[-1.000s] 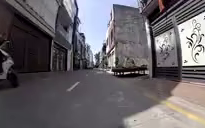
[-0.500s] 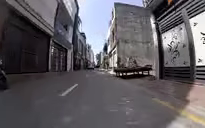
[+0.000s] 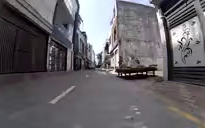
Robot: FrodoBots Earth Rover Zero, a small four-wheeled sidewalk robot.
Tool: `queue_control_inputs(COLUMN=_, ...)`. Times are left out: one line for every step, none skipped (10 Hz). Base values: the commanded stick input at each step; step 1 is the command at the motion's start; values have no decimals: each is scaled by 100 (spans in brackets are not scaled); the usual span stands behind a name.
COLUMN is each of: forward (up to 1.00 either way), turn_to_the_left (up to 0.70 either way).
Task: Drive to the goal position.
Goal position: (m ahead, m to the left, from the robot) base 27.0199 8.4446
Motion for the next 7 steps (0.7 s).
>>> queue_control_inputs(forward=100, turn_to_the_left=1)
queue_control_inputs(forward=100, turn_to_the_left=1)
queue_control_inputs(forward=100, turn_to_the_left=1)
queue_control_inputs(forward=100, turn_to_the_left=1)
queue_control_inputs(forward=100, turn_to_the_left=1)
queue_control_inputs(forward=100, turn_to_the_left=1)
queue_control_inputs(forward=100, turn_to_the_left=1)
